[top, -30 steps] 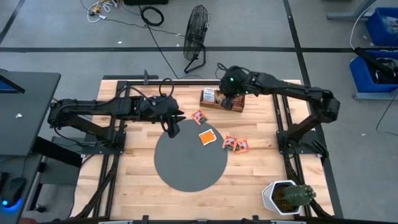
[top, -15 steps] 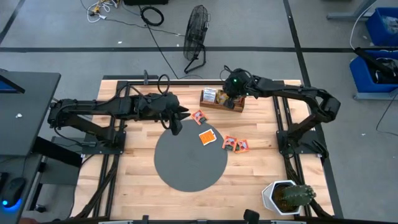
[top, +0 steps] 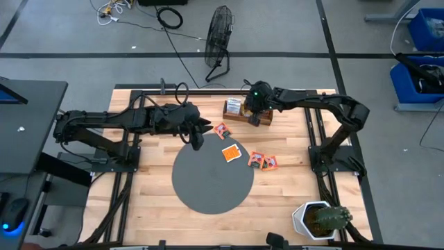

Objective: Pick & Place Tea
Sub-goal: Put the yellow tea bag into the middle section of the wooden organizer, then put the orange tea bag into the right section of the wooden organizer

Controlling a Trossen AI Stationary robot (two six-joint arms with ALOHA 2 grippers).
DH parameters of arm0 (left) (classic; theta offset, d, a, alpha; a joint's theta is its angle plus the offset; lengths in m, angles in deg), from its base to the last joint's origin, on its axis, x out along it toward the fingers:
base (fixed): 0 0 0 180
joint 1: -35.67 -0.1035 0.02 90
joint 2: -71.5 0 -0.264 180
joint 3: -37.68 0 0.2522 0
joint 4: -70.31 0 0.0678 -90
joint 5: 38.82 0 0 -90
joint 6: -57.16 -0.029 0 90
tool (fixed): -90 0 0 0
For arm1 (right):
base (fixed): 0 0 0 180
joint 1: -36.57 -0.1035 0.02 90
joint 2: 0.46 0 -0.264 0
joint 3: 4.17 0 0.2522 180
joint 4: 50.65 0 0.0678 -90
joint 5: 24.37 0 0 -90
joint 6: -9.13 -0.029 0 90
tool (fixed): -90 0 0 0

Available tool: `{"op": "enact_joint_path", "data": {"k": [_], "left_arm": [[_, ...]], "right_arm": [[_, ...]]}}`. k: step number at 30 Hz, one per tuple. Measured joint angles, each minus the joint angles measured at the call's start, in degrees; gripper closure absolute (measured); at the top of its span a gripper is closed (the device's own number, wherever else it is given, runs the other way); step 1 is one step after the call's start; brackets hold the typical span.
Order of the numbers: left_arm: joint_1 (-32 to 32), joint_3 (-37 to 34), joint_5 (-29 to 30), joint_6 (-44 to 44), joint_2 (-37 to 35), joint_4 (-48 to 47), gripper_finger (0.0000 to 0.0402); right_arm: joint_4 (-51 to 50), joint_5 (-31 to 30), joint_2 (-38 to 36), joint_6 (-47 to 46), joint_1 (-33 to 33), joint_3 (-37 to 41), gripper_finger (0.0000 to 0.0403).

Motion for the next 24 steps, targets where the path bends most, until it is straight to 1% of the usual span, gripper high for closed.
{"op": "enact_joint_path", "data": {"k": [3,6,9,17,21,24], "left_arm": [[-0.01,0.0,0.0,0.0,0.0,0.01,0.0294],[-0.02,0.0,0.0,-0.01,0.0,0.0,0.0294],[0.0,0.0,0.0,-0.02,0.0,0.0,0.0294],[0.0,0.0,0.0,-0.07,0.0,-0.02,0.0294],[-0.09,0.0,0.01,0.36,0.0,-0.44,0.0294],[-0.95,0.0,0.0,4.28,0.19,-3.05,0.0294]], "right_arm": [[0.6,0.01,0.07,0.0,0.03,-0.01,0.04],[0.29,0.01,0.09,0.0,0.0,-0.01,0.0387],[-0.21,0.01,0.09,0.0,0.0,-0.01,0.0365],[-1.54,0.04,-0.37,-0.5,-0.76,-0.01,0.0291],[-1.9,-0.84,-2.65,-0.15,-1.26,-0.01,0.0262],[-3.69,-2.01,-5.88,-1.14,-1.2,-0.44,0.0247]]}}
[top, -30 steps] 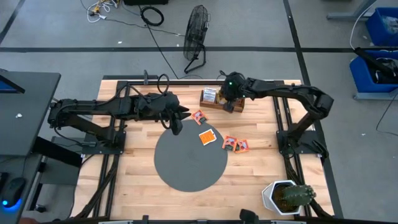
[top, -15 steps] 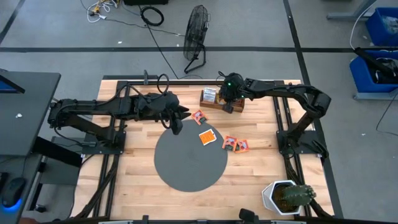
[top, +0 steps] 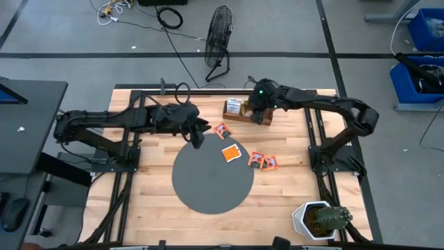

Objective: Pick & Place Tea
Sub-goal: Put the orange tea bag into the right section of the wooden organizer

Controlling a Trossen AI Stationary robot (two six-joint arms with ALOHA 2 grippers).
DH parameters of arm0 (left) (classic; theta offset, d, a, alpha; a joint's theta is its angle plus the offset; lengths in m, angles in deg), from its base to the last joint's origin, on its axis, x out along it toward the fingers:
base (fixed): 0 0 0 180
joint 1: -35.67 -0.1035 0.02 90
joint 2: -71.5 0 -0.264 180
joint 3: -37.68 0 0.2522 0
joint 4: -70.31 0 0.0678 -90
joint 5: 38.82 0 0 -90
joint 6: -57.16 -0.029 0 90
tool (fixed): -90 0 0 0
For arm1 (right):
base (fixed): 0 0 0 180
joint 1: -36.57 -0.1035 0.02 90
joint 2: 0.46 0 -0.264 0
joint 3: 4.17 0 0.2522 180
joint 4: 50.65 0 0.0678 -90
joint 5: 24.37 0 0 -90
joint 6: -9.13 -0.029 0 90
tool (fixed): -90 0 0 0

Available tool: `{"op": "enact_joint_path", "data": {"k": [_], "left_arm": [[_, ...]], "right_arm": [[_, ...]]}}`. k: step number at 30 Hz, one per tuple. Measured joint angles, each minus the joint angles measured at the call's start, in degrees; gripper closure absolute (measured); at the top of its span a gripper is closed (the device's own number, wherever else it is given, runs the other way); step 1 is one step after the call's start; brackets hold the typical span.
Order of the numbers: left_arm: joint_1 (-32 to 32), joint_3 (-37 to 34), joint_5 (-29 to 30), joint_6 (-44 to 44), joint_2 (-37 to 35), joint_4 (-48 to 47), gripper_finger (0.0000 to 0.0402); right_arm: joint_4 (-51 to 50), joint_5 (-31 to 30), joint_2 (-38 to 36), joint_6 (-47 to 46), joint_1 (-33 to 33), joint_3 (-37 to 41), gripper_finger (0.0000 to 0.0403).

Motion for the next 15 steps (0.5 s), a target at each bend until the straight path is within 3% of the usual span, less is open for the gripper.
{"op": "enact_joint_path", "data": {"k": [5,9,15], "left_arm": [[-2.83,-0.02,-0.02,6.06,1.93,-3.35,0.0293],[-5.09,-0.02,-2.42,3.43,4.8,-1.74,0.0293],[-12.02,-0.02,-14.38,7.52,11.6,-3.35,0.0276]], "right_arm": [[-6.62,2.12,-7.57,-6.4,-0.82,-3.0,0.0234],[-9.97,7.12,-14.95,-12.64,-4.59,-3.81,0.0237],[-10.06,4.24,-22.81,-25.3,-13.84,-3.86,0.024]]}}
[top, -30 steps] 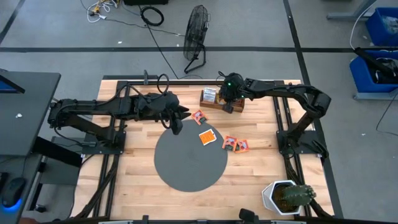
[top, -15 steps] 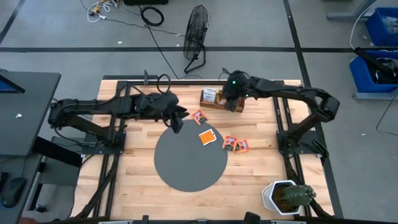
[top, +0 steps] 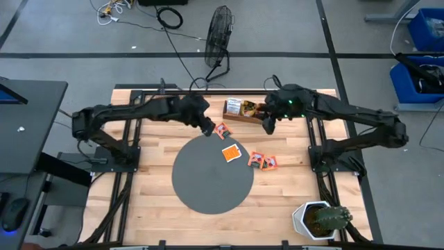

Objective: Pick & Place Tea
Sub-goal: Put the orange tea bag into the right section of the wooden organizer

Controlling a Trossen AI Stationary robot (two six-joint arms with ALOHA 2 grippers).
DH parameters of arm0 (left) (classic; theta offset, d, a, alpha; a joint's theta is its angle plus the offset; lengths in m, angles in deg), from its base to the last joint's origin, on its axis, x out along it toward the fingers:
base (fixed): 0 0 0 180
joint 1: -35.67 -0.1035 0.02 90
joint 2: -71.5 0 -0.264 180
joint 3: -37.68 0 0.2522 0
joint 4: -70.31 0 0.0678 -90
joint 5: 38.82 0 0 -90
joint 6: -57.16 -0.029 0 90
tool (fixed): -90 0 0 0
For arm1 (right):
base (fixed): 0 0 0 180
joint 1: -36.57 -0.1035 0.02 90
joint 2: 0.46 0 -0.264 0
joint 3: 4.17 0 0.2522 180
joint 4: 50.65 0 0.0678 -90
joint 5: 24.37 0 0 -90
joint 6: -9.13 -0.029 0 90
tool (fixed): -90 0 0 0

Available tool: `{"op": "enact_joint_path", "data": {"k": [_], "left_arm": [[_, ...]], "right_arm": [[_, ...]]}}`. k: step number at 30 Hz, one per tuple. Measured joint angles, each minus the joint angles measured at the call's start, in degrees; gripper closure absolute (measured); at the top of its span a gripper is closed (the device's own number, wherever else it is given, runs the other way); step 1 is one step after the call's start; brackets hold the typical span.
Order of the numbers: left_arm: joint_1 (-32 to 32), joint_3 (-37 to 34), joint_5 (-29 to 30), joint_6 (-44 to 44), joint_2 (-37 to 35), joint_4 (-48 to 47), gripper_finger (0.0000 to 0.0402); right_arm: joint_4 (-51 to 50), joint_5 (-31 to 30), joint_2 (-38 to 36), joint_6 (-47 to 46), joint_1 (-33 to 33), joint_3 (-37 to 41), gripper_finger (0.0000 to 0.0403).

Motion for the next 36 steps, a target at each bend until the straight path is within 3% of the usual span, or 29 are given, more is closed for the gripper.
{"op": "enact_joint_path", "data": {"k": [4,7,9,15,20,25,31,36], "left_arm": [[-3.23,0.0,-2.79,1.63,5.53,0.13,0.0242],[-5.3,0.0,-9.84,1.67,10.31,1.06,0.0217],[-6.23,0.1,-11.33,1.17,13.35,1.73,0.0204],[-6.81,2.26,-5.13,-1.45,19.55,1.12,0.0184],[-6.73,8.24,-1.85,-4.03,24.67,1.02,0.0184],[-6.76,14.08,0.89,-6.07,29.51,-5.53,0.0184],[-7.03,17.0,1.01,-5.09,33.16,-7.32,0.0184],[-7.29,17.22,-2.34,-2.13,35.8,-8.15,0.0184]], "right_arm": [[-0.04,-5.43,-1.79,-5.34,-5.75,0.0,0.024],[-0.17,-7.25,-1.8,-8.9,-9.04,0.0,0.024],[0.0,-8.08,-1.43,-11.58,-10.69,0.0,0.024],[0.63,-8.29,-0.66,-17.18,-14.37,0.0,0.024],[1.28,-8.28,-0.33,-18.37,-15.81,0.0,0.024],[1.32,-8.33,-0.23,-19.32,-16.68,0.0,0.024],[1.64,-8.29,-0.23,-19.11,-17.13,0.0,0.024],[1.74,-8.29,-0.23,-18.54,-17.12,0.0,0.024]]}}
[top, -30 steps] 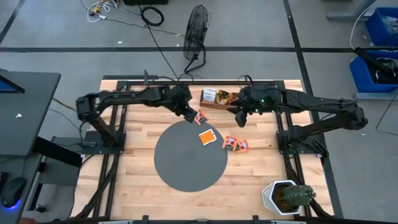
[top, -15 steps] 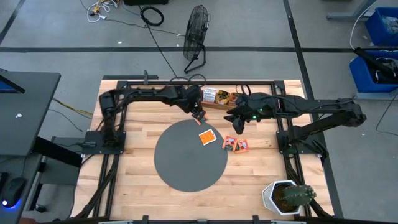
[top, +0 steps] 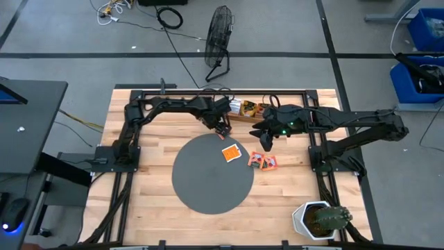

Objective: Pick & Place Tea
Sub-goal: Put the orange tea bag into the right section of the wooden organizer

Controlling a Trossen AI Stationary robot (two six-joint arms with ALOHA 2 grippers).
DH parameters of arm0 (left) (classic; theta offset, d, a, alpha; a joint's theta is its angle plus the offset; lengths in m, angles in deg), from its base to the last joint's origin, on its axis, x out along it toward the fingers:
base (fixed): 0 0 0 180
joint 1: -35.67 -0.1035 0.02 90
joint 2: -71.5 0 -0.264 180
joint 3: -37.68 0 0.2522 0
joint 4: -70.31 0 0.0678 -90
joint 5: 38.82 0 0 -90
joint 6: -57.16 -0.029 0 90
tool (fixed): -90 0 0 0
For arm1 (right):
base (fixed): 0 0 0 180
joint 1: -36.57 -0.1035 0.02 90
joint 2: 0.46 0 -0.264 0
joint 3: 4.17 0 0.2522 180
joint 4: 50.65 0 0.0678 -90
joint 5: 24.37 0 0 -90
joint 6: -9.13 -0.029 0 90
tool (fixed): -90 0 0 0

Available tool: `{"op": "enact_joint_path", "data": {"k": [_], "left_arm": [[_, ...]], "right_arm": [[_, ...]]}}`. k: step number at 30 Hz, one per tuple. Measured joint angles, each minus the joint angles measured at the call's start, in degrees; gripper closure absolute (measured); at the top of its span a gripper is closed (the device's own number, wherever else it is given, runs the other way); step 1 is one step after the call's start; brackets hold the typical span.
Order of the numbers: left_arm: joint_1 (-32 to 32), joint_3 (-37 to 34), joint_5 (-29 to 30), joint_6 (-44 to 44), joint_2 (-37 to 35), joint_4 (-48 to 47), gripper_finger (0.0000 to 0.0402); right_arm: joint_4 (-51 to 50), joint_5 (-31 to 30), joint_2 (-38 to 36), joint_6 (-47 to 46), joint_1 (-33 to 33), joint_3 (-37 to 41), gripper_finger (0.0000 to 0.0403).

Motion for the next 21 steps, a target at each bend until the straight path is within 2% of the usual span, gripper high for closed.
{"op": "enact_joint_path", "data": {"k": [13,17,21], "left_arm": [[-0.97,-0.06,0.4,0.8,1.37,0.86,0.0189],[-0.74,-1.18,0.58,0.32,1.2,1.16,0.0219],[-0.46,-3.0,0.9,0.05,0.92,1.42,0.027]], "right_arm": [[0.31,0.0,0.0,1.67,-0.01,0.02,0.024],[0.3,0.0,0.0,1.8,-0.01,0.02,0.024],[0.29,-0.02,0.0,2.3,-0.01,0.02,0.024]]}}
